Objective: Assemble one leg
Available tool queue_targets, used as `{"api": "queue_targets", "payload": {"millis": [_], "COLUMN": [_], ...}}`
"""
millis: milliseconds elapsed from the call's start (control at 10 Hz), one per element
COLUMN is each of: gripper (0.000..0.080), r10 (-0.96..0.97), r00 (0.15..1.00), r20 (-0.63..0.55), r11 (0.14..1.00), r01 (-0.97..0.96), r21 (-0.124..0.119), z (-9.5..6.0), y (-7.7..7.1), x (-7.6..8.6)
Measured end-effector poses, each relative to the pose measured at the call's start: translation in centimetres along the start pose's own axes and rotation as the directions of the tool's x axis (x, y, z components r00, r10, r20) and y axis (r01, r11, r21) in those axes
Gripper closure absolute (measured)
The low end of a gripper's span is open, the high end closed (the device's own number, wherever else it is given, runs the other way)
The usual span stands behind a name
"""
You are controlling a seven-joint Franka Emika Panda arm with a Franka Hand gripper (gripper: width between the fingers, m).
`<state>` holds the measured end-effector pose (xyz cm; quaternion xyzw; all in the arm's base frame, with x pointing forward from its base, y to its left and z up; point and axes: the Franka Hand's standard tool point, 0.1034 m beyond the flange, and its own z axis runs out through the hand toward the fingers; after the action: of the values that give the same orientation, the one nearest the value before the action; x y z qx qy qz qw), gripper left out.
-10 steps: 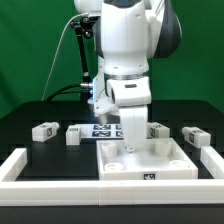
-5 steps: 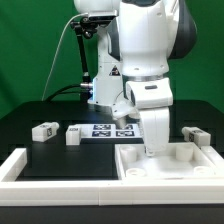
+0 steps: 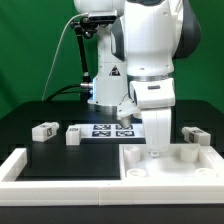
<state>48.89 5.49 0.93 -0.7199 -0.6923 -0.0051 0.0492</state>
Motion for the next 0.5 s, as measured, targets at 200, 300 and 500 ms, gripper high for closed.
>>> {"api": "queue_targets", "payload": {"millis": [200, 300, 500], "gripper": [0.0523, 0.0338, 0.0218], "r10": [0.001, 0.001, 0.002], "r00": [1.0, 1.0, 1.0], "r20": [0.0, 0.0, 0.0], "r11": [1.0, 1.0, 1.0], "r01": [-0.001, -0.001, -0.002], "r21": [0.0, 0.0, 0.0], "z": [0.0, 0.01, 0.01], "y": [0.0, 0.0, -0.01], "x": [-0.05, -0.07, -0.1]}}
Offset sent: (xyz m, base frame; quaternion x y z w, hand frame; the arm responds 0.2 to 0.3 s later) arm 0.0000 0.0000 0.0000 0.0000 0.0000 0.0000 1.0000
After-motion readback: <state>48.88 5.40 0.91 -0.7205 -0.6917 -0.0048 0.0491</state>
